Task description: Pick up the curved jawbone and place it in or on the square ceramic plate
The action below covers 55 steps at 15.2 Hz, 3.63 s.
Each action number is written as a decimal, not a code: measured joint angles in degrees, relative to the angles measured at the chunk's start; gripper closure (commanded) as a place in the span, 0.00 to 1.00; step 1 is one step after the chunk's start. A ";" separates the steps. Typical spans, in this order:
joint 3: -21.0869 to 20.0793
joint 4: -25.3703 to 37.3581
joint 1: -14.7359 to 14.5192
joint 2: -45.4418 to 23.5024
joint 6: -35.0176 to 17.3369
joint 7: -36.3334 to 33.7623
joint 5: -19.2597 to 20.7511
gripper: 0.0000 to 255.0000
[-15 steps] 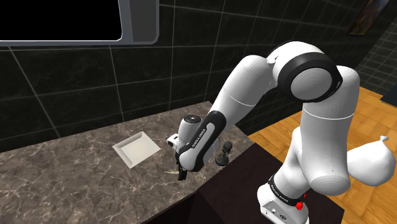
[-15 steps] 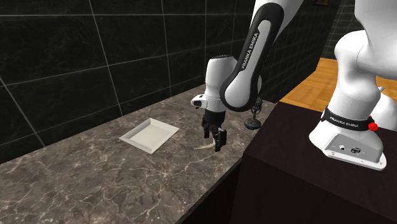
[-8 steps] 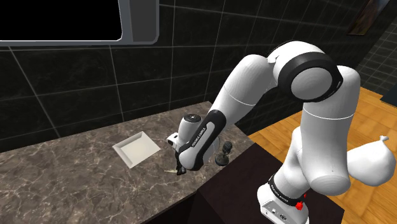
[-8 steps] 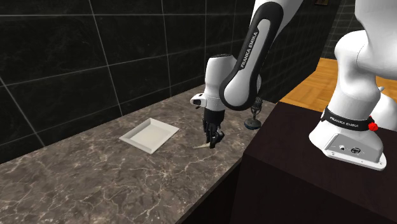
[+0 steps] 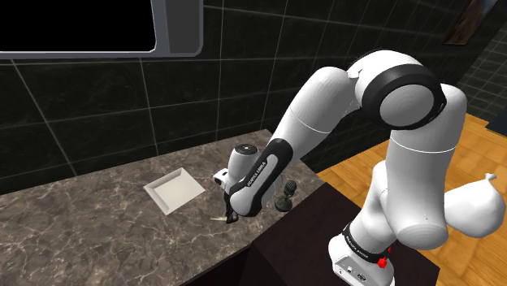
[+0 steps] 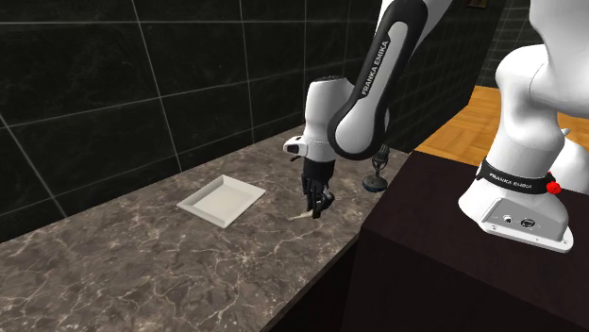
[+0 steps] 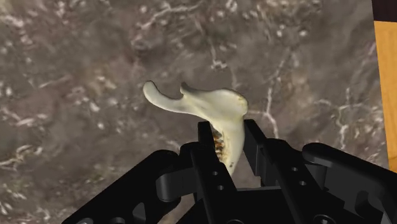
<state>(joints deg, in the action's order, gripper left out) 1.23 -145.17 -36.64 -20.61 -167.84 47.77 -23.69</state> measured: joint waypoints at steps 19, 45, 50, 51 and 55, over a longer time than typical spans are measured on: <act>6.59 4.67 -3.50 8.77 13.56 -7.17 9.26 1.00; 5.97 54.89 1.66 -24.67 30.89 -7.11 9.22 1.00; 5.54 55.63 1.87 -27.33 28.98 -6.79 8.82 1.00; 5.52 55.61 1.89 -27.44 28.84 -6.75 8.79 1.00; 5.50 55.59 1.93 -27.52 28.71 -6.70 8.76 1.00</act>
<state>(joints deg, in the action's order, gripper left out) 6.73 -89.58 -34.72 -48.13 -139.14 41.07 -14.93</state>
